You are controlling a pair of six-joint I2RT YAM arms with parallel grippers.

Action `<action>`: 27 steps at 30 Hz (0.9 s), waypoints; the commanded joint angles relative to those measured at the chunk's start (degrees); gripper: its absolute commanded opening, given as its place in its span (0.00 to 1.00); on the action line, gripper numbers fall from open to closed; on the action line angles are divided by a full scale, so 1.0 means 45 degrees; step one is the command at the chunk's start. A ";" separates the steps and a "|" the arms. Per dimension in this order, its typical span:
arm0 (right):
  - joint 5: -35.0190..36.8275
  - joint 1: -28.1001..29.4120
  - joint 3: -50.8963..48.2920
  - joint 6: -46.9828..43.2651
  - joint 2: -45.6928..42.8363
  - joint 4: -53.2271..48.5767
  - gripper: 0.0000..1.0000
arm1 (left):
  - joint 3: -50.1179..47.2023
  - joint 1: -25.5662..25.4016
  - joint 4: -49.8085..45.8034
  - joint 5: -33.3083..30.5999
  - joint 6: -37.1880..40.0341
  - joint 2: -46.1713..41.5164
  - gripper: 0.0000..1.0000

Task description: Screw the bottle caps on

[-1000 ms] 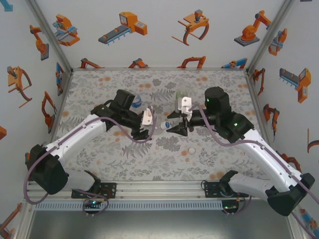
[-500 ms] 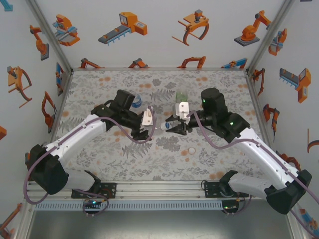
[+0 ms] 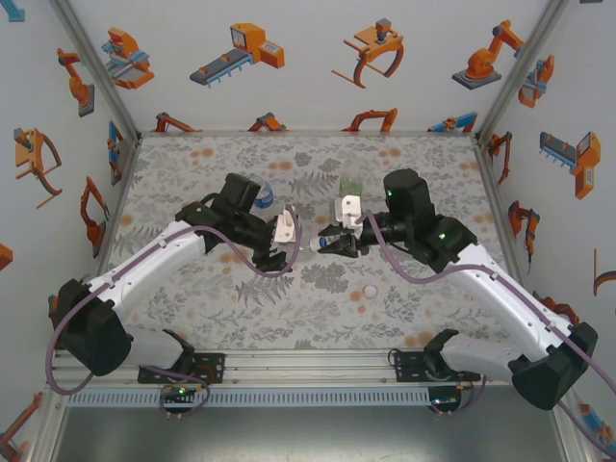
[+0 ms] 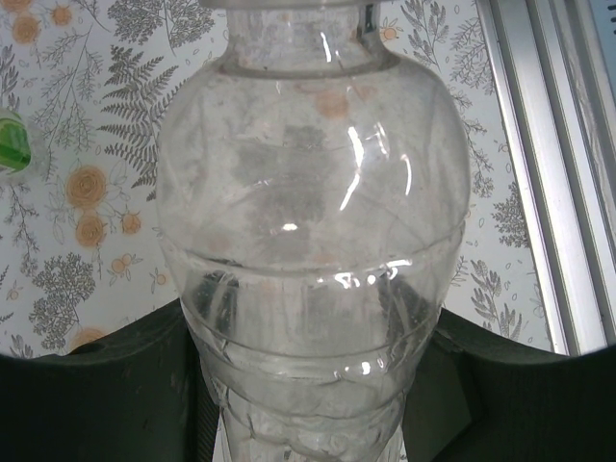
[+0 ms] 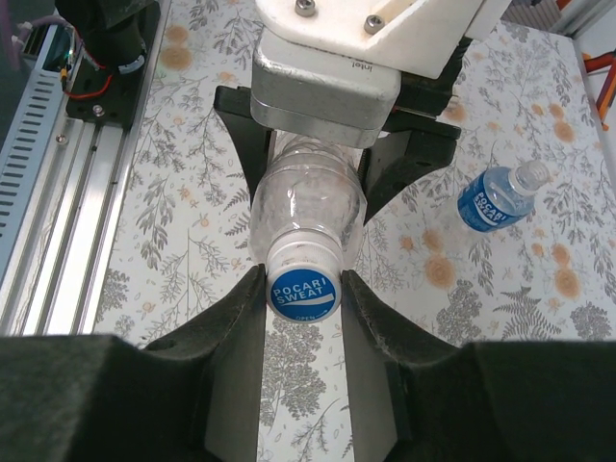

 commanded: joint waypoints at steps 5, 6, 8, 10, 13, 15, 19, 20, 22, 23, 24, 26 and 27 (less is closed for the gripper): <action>0.0889 0.0043 0.0043 0.3459 0.0452 0.0520 0.07 | 0.0180 -0.0062 0.0074 0.0641 0.0240 -0.0196 0.00; 0.1201 0.0044 -0.0087 0.4819 0.0493 0.0968 0.00 | 0.0180 -0.0067 0.0057 0.0622 0.0228 -0.0197 0.00; 0.2306 0.0062 -0.0664 0.8257 0.0469 0.2273 0.00 | 0.0180 -0.0062 0.0074 0.0565 0.0220 -0.0211 0.00; 0.3511 0.0062 -0.1221 1.1713 0.0354 0.3101 0.00 | 0.0170 -0.0065 0.0062 0.0506 0.0242 -0.0204 0.00; 0.5233 0.0100 -0.1929 1.6210 0.0063 0.3535 0.00 | 0.0182 -0.0063 0.0071 0.0485 0.0228 -0.0146 0.00; 0.6090 0.0139 -0.2119 1.8711 -0.0047 0.3366 0.00 | 0.0218 -0.0064 0.0058 0.0504 0.0195 -0.0073 0.00; 0.7003 0.0135 -0.1327 2.1601 0.0084 0.1174 0.00 | 0.0295 -0.0067 0.0074 0.0409 0.0044 0.0035 0.00; 0.7016 0.0140 -0.1051 2.1893 0.0148 0.0752 0.00 | 0.0328 -0.0067 0.0060 0.0324 -0.0023 0.0078 0.00; 0.6850 0.0140 -0.0685 2.2327 0.0343 0.0451 0.00 | 0.0413 -0.0066 0.0065 0.0092 -0.0218 0.0175 0.00; 0.6709 0.0140 -0.0518 2.2524 0.0426 0.0373 0.00 | 0.0463 -0.0061 0.0069 -0.0064 -0.0312 0.0206 0.00; 0.6632 0.0135 -0.0403 2.2595 0.0473 0.0351 0.00 | 0.0475 -0.0067 0.0073 -0.0189 -0.0374 0.0230 0.00; 0.6662 0.0139 -0.0098 2.2466 0.0537 0.0086 0.00 | 0.0493 -0.0067 0.0064 -0.0442 -0.0418 0.0230 0.00; 0.6730 0.0123 0.0030 2.2343 0.0566 -0.0077 0.00 | 0.0493 -0.0067 0.0068 -0.0503 -0.0434 0.0236 0.00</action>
